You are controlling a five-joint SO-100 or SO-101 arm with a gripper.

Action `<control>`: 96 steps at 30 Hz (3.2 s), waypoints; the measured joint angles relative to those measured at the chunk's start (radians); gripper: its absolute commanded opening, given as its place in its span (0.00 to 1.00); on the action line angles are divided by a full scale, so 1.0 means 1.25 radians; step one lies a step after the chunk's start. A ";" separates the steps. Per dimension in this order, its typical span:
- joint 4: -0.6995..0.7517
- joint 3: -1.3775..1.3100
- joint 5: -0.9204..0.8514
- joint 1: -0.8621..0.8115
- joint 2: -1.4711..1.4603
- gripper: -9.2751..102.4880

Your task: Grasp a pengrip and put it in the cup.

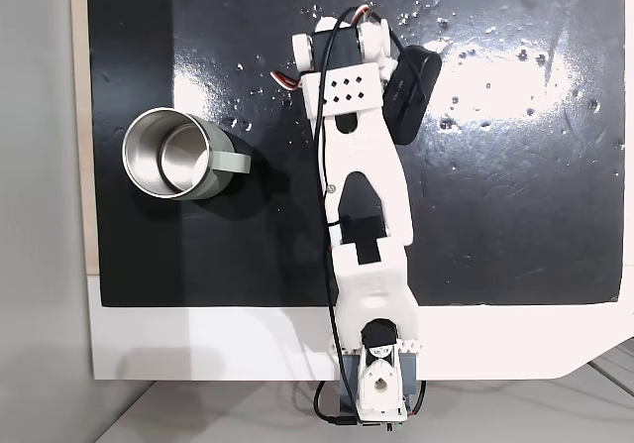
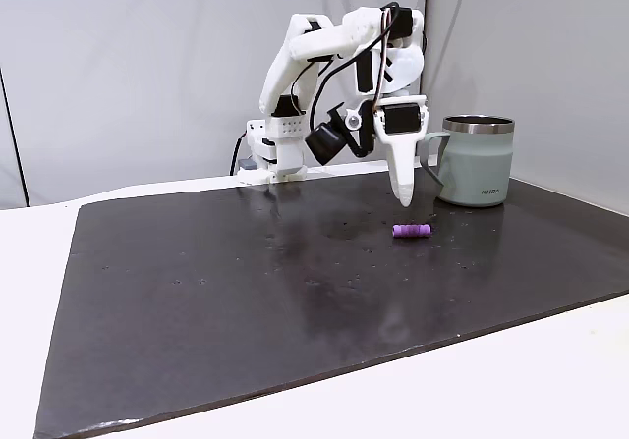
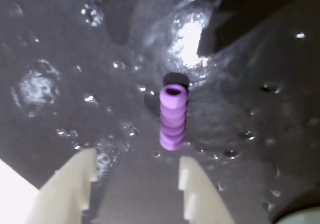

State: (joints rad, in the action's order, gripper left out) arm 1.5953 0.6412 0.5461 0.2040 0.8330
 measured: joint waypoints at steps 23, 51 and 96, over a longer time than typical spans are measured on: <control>0.028 -0.249 -0.001 0.037 -0.256 0.28; 0.034 -0.108 -0.090 0.092 -0.042 0.08; 0.129 -0.217 -0.323 0.514 0.252 0.08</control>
State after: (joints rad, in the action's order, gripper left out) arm 1.7564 0.3697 0.1427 0.8468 1.1474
